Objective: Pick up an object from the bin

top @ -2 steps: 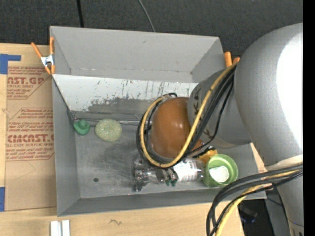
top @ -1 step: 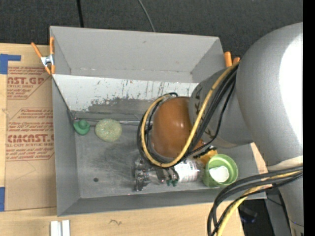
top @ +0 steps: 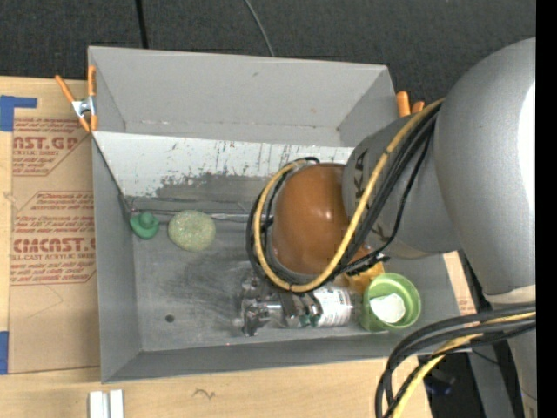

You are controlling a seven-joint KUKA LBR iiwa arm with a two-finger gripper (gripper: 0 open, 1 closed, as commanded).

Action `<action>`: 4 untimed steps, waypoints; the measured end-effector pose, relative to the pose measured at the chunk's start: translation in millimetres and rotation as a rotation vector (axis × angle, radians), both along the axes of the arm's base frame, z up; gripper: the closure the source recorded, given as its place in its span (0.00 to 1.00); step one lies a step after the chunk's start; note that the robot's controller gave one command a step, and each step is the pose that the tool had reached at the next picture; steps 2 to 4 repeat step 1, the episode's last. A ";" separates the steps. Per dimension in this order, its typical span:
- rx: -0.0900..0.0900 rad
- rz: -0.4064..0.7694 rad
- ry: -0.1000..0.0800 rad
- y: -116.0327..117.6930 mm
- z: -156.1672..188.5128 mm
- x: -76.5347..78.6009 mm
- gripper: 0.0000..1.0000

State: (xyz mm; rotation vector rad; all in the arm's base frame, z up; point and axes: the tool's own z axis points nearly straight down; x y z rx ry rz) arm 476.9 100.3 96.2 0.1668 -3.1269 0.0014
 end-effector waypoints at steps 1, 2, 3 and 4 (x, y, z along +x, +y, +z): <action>0.001 0.001 -0.008 0.6 97.4 2.3 1.00; 0.001 0.001 -0.008 0.6 97.4 2.3 1.00; 0.001 0.001 -0.008 0.6 97.4 2.3 1.00; 0.001 0.001 -0.008 0.6 97.4 2.3 1.00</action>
Offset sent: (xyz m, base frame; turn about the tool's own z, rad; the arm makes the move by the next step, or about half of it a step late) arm 0.0001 0.0000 0.0553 0.0000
